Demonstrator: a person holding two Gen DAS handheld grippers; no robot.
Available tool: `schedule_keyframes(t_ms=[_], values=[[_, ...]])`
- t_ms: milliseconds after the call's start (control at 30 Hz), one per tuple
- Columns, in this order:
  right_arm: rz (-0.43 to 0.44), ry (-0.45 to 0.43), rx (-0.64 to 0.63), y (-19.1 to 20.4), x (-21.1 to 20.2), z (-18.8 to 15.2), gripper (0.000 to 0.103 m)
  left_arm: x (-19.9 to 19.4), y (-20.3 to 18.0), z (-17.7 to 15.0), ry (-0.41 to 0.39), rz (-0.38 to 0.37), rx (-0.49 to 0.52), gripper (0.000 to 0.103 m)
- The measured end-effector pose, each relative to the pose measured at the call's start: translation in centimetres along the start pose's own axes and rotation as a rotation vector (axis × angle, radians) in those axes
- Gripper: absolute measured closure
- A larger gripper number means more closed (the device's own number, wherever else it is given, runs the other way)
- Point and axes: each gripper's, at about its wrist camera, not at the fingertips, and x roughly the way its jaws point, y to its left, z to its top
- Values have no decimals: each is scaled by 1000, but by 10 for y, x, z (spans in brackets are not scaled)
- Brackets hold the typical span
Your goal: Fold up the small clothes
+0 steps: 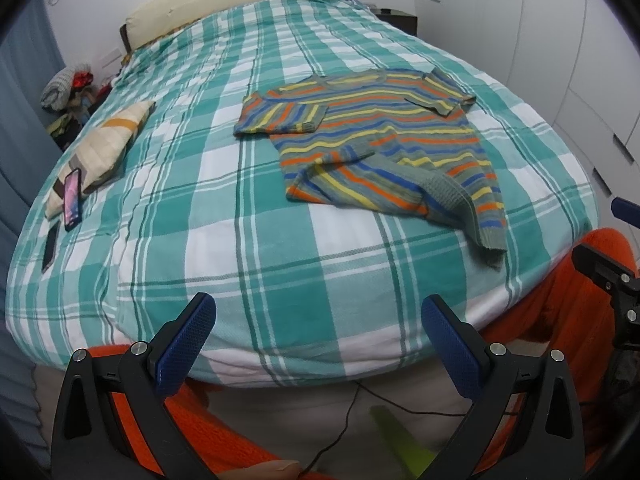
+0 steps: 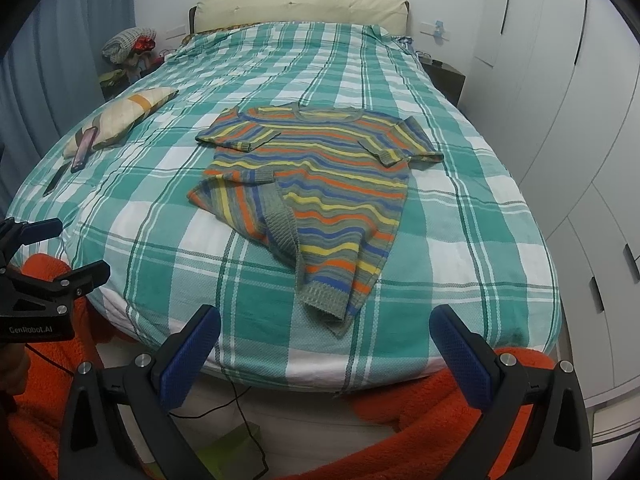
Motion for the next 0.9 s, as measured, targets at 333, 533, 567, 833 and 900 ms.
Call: schedule_keyframes(t_ms=[333,533,567,833,900], values=[[0,0,3,0,0,0,0,0,-1,0,-3,1,0,1],[2,2,-3,0,0,0,0,0,-2,0,-2,2,-4,1],[2,2,-2,0,0,0,0,0,-2,0,-2,3,-2,1],[2,8,1,1,3,-3,0,0,-3,0,-1,2,1,1],[3,10,0,3,4,-4,0,0,-4,-1,-2,1,1,1]])
